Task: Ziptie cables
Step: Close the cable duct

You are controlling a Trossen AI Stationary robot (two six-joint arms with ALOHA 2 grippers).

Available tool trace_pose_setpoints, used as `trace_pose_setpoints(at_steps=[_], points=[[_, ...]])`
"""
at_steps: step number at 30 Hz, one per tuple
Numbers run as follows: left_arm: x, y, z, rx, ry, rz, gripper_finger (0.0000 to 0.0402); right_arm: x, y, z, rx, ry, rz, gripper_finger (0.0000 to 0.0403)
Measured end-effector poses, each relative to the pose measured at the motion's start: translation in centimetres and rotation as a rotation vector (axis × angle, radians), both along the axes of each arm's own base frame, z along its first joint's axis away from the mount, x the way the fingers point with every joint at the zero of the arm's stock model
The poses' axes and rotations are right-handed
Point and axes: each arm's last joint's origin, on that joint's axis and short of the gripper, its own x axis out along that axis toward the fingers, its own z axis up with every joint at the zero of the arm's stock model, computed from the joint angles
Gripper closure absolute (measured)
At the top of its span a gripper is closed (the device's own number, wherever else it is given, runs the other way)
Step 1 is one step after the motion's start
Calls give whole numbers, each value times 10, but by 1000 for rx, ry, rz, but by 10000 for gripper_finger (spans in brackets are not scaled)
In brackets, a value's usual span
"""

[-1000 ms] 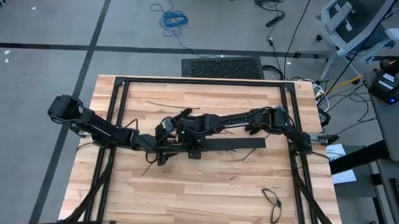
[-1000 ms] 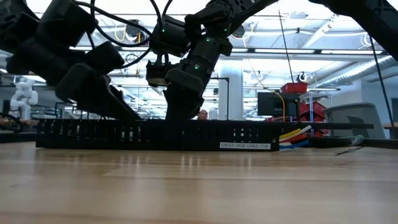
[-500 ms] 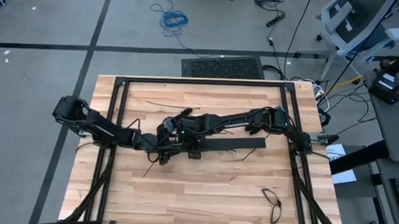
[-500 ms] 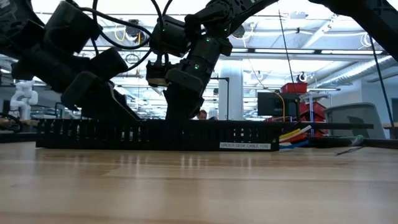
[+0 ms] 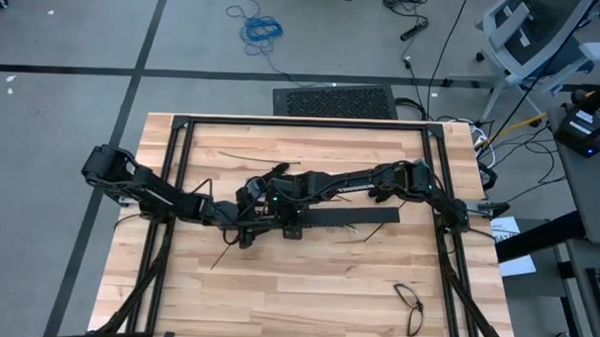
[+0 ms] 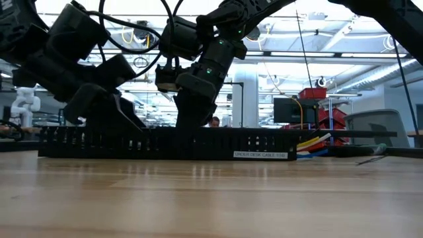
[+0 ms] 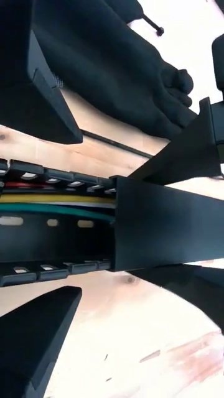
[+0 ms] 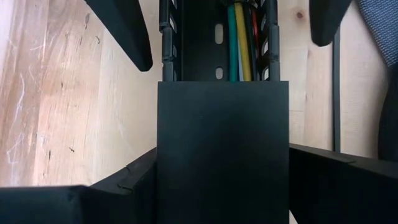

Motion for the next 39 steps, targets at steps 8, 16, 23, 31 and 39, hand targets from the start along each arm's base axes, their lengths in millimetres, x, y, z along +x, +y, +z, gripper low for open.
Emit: trace_pose_setpoints(at_steps=[8, 16, 23, 31, 39], points=[[0, 2, 0, 27, 11, -48, 60, 0, 0, 0, 0, -1, 0, 154], [4, 20, 3, -26, -25, -35, 73, 0, -1, 1, -7, -5, -5, 154], [4, 21, 2, -58, -18, -67, 73, 1, -1, 1, -7, -9, -4, 154], [3, 20, 1, -79, 0, -98, 73, 1, -1, 1, -7, -10, -3, 154], [3, 21, 1, -74, -2, -84, 73, 2, -1, 1, -7, -21, -3, 154]])
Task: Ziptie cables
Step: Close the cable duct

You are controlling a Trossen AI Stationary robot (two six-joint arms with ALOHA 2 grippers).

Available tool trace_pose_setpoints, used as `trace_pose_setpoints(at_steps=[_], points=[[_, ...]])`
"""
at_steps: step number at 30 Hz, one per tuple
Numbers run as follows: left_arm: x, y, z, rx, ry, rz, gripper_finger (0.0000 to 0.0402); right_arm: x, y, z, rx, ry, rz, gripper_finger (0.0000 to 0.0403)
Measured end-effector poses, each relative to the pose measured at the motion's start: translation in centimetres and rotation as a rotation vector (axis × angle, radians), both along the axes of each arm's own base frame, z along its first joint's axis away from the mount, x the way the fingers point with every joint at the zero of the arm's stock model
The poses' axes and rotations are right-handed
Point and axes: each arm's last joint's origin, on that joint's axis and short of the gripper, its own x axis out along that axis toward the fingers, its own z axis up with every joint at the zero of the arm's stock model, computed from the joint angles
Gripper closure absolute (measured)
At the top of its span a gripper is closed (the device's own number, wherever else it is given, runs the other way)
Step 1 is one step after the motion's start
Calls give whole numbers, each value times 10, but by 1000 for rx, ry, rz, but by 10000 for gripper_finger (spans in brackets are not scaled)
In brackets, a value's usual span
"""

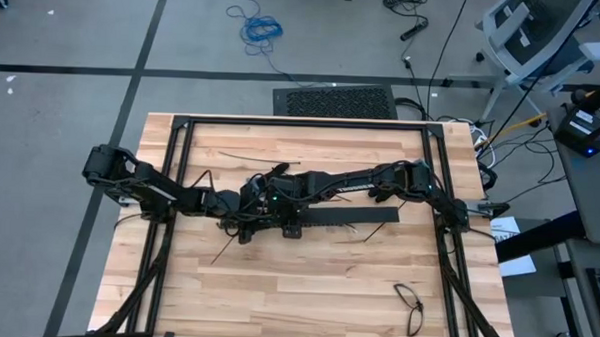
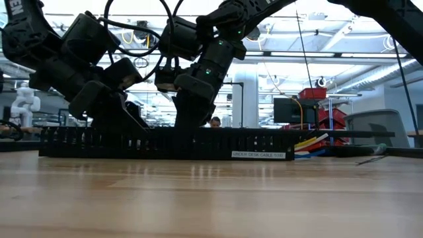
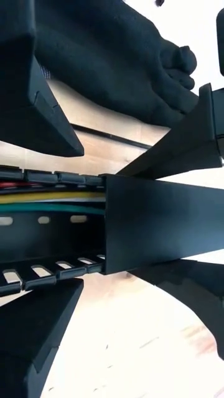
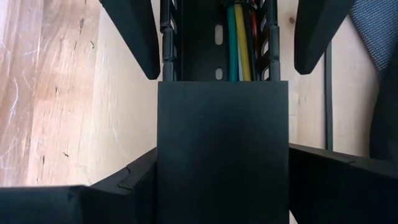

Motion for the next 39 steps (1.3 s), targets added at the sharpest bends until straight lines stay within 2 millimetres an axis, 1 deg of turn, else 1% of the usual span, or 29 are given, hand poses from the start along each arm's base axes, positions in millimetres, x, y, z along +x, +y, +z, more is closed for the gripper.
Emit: trace_pose_setpoints(at_steps=[7, 15, 18, 21, 30, 39], points=[[0, 0, 0, 4, 1, 7, 76, 0, 0, 0, 0, -1, 0, 154], [0, 0, -1, 2, 12, 6, 126, 0, 0, 0, -1, -2, -2, 154], [-3, -2, -6, 2, 70, -6, 135, 0, 0, 0, -2, -3, -2, 154], [-5, -3, -7, 3, 82, -12, 137, 0, 0, 0, -1, -2, -1, 154], [-2, -3, -3, 8, 19, 2, 137, 0, 0, 0, -1, -3, -1, 154], [-2, -2, -2, 12, 17, 9, 137, 0, 0, 0, -1, -2, -1, 154]])
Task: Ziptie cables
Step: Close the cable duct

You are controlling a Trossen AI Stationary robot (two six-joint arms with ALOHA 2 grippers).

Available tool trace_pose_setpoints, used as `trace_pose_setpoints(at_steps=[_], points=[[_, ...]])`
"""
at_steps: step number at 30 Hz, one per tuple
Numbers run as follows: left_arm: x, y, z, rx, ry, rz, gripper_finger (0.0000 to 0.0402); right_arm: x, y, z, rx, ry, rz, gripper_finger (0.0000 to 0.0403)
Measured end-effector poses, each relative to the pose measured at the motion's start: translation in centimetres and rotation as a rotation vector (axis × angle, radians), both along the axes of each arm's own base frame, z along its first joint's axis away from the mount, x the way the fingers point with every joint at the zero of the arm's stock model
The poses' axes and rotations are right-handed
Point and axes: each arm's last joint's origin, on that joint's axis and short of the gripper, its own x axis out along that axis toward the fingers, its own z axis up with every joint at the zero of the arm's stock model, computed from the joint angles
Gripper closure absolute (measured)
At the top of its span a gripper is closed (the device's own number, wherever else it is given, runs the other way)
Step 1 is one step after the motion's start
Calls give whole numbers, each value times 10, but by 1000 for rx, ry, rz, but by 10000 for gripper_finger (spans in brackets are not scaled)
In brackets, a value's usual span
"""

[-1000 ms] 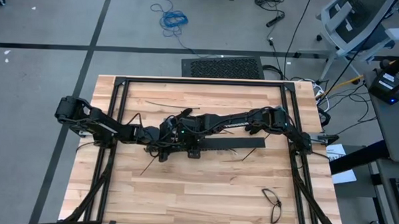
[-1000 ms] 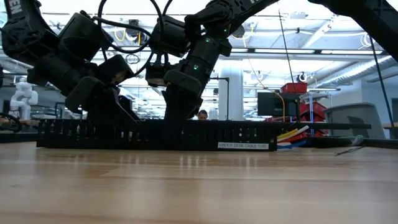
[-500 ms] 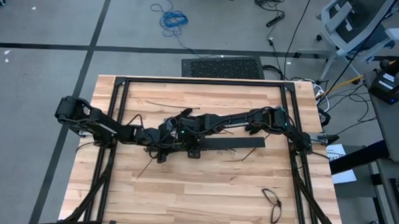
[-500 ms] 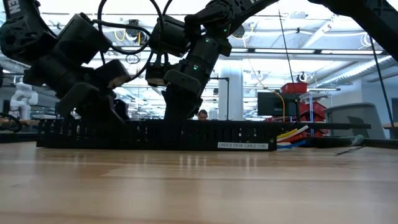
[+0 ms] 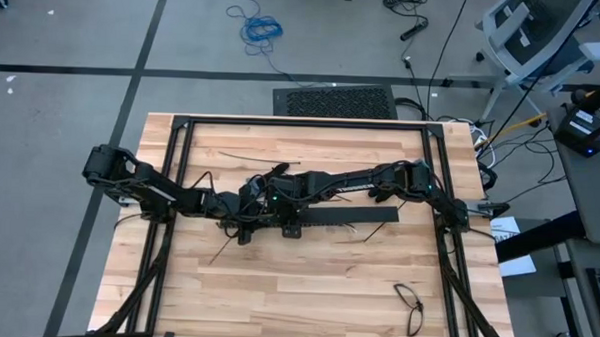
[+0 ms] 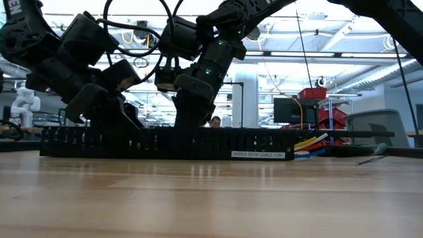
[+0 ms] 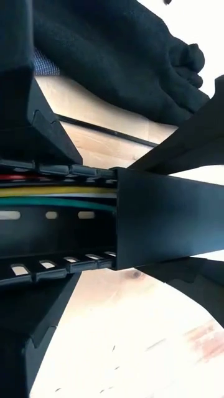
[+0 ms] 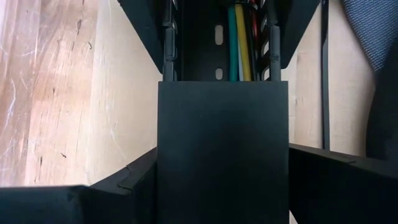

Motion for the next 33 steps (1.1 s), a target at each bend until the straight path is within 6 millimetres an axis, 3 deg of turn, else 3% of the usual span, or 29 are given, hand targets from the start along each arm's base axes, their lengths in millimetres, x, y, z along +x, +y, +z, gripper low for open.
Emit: trace_pose_setpoints(at_steps=[10, 33], points=[[-1, 0, 0, -1, 7, 2, 171, 0, 0, 0, -1, 0, -1, 154], [-2, 0, 1, 8, 9, -2, 173, 6, 1, 3, -1, -76, 15, 154]])
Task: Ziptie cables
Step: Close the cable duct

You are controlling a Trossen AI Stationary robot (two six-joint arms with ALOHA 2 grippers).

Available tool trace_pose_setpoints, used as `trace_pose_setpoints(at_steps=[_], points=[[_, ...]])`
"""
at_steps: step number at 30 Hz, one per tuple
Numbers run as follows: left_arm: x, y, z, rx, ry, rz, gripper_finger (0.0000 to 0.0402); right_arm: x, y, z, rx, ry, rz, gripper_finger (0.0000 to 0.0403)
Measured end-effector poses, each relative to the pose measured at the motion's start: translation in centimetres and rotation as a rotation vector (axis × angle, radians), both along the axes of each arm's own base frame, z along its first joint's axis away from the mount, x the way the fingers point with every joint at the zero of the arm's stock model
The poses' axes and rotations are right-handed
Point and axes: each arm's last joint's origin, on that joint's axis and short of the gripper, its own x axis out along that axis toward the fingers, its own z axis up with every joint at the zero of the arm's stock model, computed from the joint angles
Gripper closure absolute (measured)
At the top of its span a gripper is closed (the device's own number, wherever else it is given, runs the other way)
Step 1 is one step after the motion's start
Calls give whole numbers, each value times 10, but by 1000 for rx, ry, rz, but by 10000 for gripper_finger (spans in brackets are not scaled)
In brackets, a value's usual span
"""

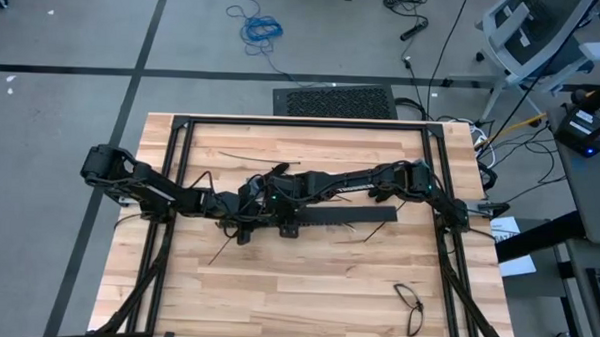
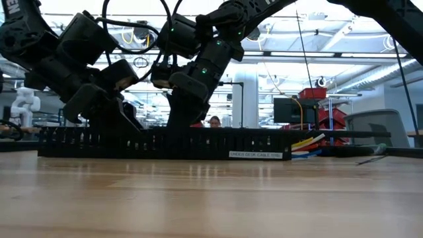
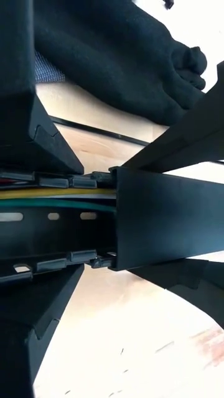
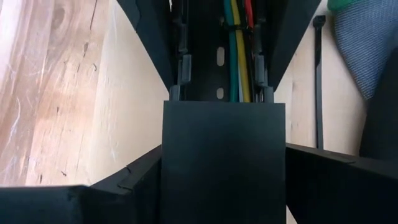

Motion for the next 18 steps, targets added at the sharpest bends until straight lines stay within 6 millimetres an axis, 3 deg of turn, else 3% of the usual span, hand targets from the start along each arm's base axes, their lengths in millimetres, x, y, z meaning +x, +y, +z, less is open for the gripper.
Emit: trace_pose_setpoints(at_steps=[18], points=[[1, 0, 2, 9, -19, 13, 173, 6, 0, 4, -8, -75, 10, 154]])
